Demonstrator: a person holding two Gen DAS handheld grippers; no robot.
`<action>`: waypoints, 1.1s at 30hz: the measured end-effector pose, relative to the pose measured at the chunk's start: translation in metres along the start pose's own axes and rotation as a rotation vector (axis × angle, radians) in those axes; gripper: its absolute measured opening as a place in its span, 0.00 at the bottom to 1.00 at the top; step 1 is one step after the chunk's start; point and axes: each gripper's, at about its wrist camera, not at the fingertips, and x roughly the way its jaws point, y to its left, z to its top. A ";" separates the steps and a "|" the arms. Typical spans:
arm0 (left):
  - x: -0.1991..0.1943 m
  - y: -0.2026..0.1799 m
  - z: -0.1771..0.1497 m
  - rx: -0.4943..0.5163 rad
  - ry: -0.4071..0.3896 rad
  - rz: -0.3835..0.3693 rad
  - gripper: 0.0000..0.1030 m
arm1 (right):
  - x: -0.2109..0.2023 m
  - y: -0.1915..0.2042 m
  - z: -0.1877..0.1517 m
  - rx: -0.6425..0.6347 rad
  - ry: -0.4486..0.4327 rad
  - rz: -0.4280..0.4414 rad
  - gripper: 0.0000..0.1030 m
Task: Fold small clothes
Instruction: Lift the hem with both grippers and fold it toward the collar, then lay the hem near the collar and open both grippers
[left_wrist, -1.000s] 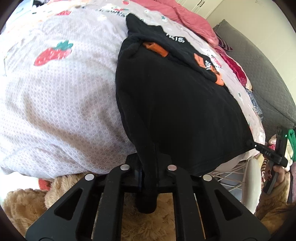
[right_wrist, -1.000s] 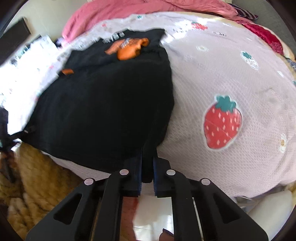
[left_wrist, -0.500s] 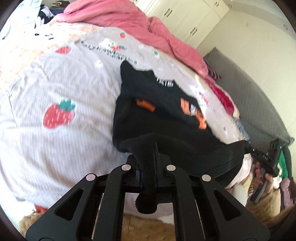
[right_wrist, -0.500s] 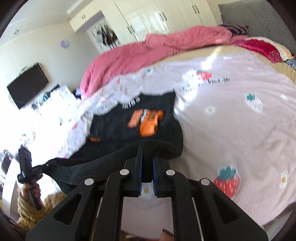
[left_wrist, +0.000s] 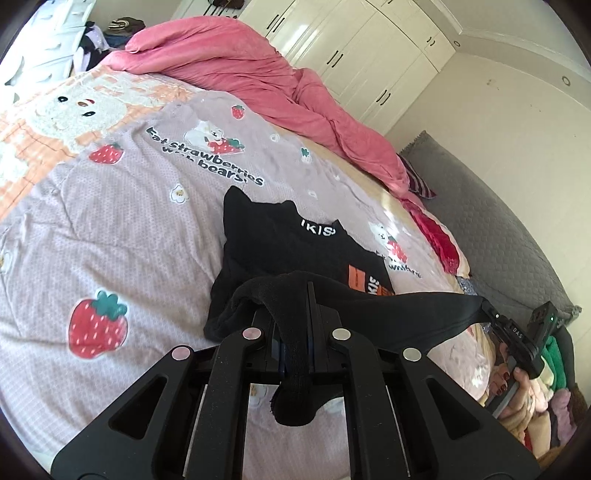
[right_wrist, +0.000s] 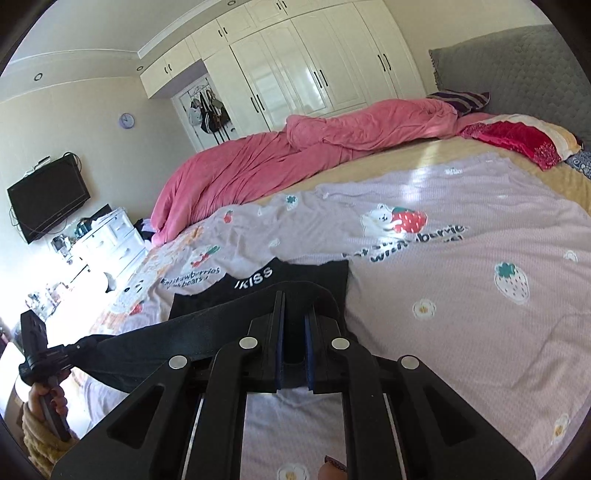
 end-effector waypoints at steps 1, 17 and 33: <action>0.003 0.001 0.005 -0.008 -0.005 -0.004 0.02 | 0.004 0.000 0.001 -0.001 -0.005 -0.006 0.08; 0.054 0.008 0.051 -0.047 -0.054 0.060 0.02 | 0.063 -0.006 0.032 0.009 -0.033 -0.052 0.08; 0.131 0.023 0.056 -0.047 -0.054 0.251 0.02 | 0.123 -0.026 0.020 0.052 0.074 -0.118 0.08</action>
